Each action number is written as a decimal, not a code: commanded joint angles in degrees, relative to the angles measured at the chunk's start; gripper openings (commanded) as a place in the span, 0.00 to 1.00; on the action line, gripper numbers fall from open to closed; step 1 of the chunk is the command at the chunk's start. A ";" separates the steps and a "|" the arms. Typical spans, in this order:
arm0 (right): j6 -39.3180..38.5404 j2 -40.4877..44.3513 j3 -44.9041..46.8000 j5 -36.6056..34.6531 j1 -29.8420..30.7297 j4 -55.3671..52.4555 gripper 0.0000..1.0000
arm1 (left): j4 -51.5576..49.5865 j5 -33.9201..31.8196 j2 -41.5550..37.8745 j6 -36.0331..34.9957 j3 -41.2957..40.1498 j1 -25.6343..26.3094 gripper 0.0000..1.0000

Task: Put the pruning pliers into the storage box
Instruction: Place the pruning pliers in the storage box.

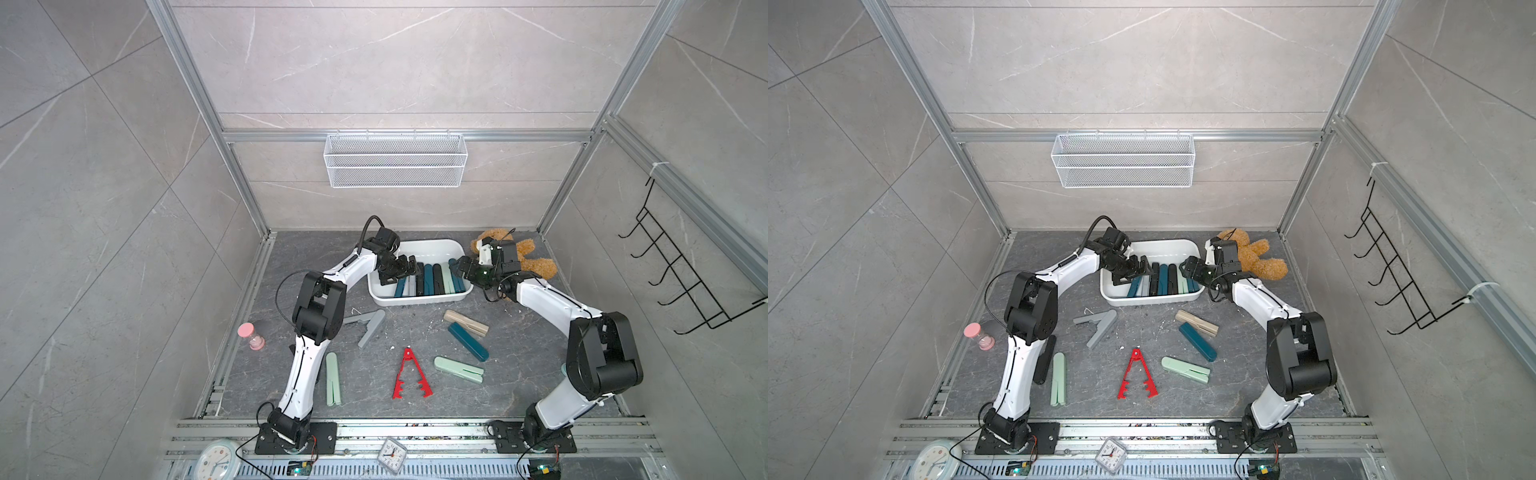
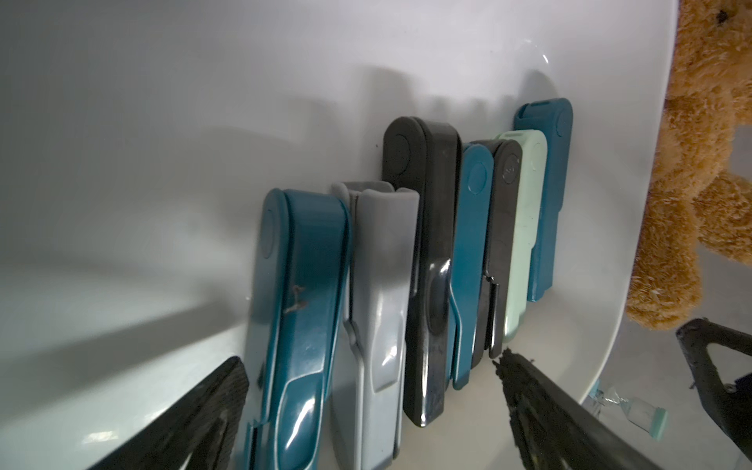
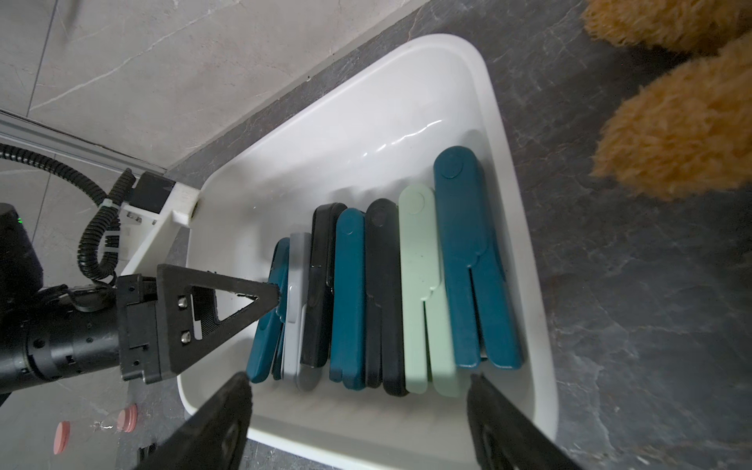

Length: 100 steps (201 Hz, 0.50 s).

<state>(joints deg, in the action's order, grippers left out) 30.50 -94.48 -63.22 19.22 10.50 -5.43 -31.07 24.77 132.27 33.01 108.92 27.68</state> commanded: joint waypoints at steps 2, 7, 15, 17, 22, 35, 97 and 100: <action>1.03 2.08 0.98 -0.85 -0.20 -0.97 0.84 | 3.46 5.26 -1.92 3.11 -1.48 0.33 1.00; 1.05 2.18 1.07 -0.92 -0.20 -0.95 0.84 | 3.77 5.64 -2.08 3.54 -1.53 0.43 1.00; 1.14 2.36 1.17 -0.94 -0.20 -1.06 0.84 | 4.29 6.27 -2.27 4.02 -1.73 0.60 1.00; 1.14 2.41 1.21 -0.94 -0.21 -1.02 0.84 | 4.45 6.43 -2.28 4.17 -1.75 0.66 1.00; 1.18 2.57 1.32 -0.94 -0.15 -1.07 0.84 | 4.64 6.72 -2.36 4.46 -1.83 0.75 1.00; 1.11 3.01 1.48 -1.09 -0.24 -1.24 0.84 | 5.26 7.29 -2.47 5.08 -2.09 0.93 0.99; 0.23 5.82 3.55 -1.65 -0.38 -2.59 0.84 | 8.10 4.72 -6.59 5.34 -5.26 1.32 1.00; -0.01 5.88 3.62 -1.58 -0.35 -2.79 0.84 | 8.18 4.41 -6.83 5.24 -5.45 1.39 1.00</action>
<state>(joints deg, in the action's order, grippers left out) 30.89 -90.65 -61.01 18.24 10.35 -6.28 -25.61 28.73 131.02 37.78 103.96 28.08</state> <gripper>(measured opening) 0.844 0.995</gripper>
